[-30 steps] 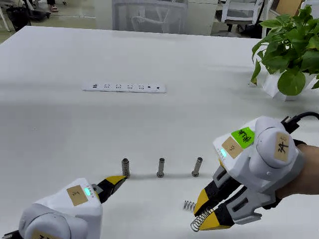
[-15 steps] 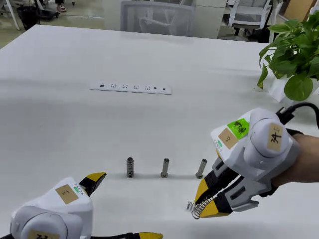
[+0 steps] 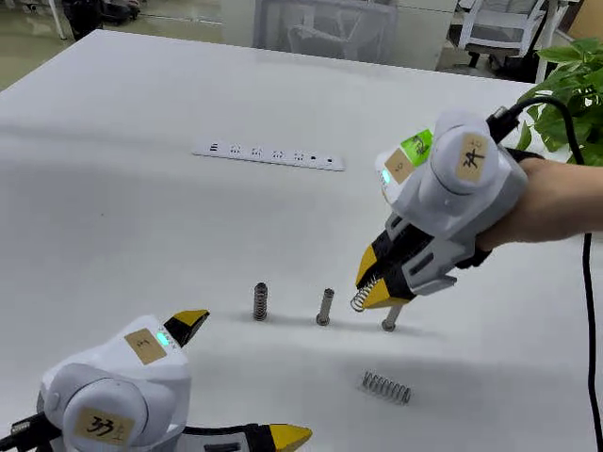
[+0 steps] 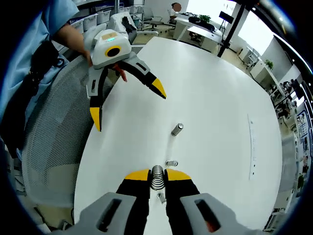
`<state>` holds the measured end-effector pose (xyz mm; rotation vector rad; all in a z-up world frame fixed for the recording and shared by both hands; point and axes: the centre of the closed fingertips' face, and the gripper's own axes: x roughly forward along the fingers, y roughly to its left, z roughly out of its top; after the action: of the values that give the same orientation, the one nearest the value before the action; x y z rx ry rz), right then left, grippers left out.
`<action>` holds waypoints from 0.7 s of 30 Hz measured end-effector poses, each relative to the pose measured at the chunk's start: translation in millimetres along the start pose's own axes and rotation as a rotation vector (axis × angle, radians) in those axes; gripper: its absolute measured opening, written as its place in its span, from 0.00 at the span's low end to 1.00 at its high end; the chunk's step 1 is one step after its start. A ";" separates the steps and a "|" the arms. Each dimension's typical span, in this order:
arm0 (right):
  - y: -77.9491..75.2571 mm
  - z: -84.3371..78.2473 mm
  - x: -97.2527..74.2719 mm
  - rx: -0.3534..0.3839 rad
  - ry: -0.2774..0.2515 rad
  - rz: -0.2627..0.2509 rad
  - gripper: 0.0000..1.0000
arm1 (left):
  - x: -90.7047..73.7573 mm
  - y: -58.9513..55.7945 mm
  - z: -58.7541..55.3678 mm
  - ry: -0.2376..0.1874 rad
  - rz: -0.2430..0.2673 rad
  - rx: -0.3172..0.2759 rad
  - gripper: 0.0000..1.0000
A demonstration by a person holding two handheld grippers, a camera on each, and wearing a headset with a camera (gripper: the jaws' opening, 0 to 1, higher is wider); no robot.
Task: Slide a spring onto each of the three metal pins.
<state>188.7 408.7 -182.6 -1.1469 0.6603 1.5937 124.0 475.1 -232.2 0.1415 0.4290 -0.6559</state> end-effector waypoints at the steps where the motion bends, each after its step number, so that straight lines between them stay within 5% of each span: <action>1: -3.0 0.1 0.9 -0.008 0.007 -0.004 0.12 | -0.1 0.2 0.3 -0.002 0.001 -0.002 1.00; 9: -22.1 1.6 13.6 -0.029 0.059 0.007 0.12 | -1.7 1.9 0.2 -0.005 0.007 -0.015 1.00; 21: -29.3 -8.4 35.0 -0.078 0.133 0.042 0.12 | -1.7 -0.2 -1.0 0.001 -0.006 -0.020 1.00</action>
<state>218.2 425.7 -214.2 -1.3131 0.7181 1.6008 122.4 476.1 -232.4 0.1218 0.4365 -0.6569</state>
